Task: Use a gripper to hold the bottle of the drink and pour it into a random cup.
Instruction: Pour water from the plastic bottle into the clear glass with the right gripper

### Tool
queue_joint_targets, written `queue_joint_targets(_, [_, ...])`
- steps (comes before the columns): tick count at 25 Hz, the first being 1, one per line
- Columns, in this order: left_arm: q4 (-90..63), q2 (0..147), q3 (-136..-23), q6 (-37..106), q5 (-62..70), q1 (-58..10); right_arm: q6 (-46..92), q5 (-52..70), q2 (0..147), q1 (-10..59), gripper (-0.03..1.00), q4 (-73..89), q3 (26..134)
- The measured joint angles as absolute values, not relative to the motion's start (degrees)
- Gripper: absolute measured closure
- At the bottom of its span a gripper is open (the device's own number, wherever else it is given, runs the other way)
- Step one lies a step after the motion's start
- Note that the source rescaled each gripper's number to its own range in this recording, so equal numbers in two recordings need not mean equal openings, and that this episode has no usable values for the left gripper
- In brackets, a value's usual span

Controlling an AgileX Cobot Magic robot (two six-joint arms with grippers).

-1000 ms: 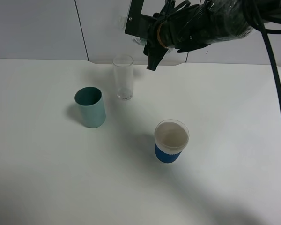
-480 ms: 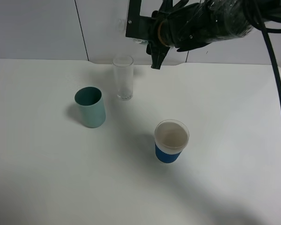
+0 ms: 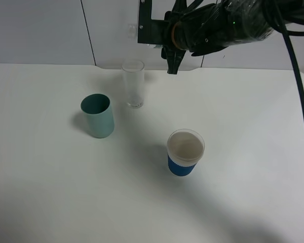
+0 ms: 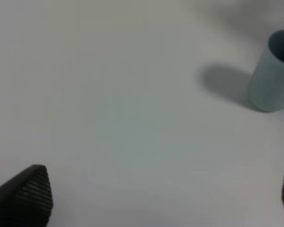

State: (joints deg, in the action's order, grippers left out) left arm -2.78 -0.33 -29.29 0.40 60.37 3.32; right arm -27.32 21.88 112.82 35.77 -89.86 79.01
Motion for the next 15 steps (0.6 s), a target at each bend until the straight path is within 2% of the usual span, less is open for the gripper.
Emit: queue_joint_targets(15, [-2.7, -0.3, -29.3, 0.4, 60.4, 3.3, -23.5, 23.9, 112.8, 35.8, 0.97, -89.9, 79.0])
